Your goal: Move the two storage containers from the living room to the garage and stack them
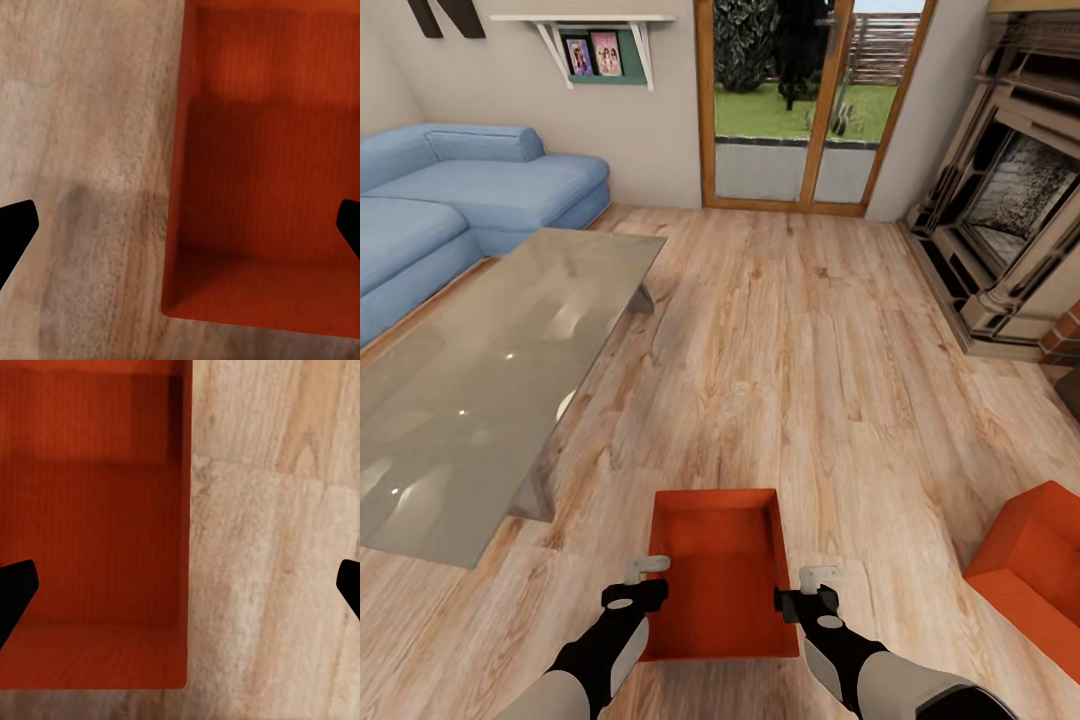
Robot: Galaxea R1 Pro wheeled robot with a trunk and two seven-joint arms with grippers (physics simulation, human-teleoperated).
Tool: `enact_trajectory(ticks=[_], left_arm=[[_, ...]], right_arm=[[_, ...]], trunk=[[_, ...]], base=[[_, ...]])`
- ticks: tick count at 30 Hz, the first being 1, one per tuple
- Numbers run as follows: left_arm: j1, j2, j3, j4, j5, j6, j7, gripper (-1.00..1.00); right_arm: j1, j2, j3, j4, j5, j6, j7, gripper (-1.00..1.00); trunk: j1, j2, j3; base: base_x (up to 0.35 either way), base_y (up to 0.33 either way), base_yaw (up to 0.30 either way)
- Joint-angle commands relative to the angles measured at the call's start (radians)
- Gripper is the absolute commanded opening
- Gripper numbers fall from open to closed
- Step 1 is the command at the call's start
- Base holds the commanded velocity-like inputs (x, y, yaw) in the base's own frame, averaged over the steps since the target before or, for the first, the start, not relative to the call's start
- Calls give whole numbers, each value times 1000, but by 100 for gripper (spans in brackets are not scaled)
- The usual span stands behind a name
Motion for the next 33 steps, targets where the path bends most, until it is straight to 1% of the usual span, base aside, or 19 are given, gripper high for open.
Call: enact_trajectory(ticks=[1,18,21,23,24,26,33], left_arm=[[0,1,-6,-2,7,6,6,100],[0,3,-7,-4,2,3,4,100],[0,8,-9,-4,-2,4,5,100],[0,17,-11,-5,-4,5,5,100],[0,27,-12,-5,-5,5,5,100],[0,34,-13,-11,-7,6,6,100],[0,37,-21,-28,-8,6,7,100]], right_arm=[[-1,0,9,1,-10,-4,-3,100],[-1,0,9,1,-10,-5,-2,100],[-1,0,9,1,-10,-5,-2,100],[-1,0,9,1,-10,-5,-2,100],[-1,0,9,1,-10,-5,-2,100],[-1,0,9,1,-10,-5,-2,100],[-1,0,9,1,-10,-4,-2,100]], trunk=[[4,-8,-4],[69,-127,-57],[81,-148,-67],[88,-162,-73],[92,-169,-76],[100,-183,-82],[127,-232,-104]], base=[[0,0,0],[0,0,0],[0,0,0],[0,0,0],[0,0,0],[0,0,0],[0,0,0]])
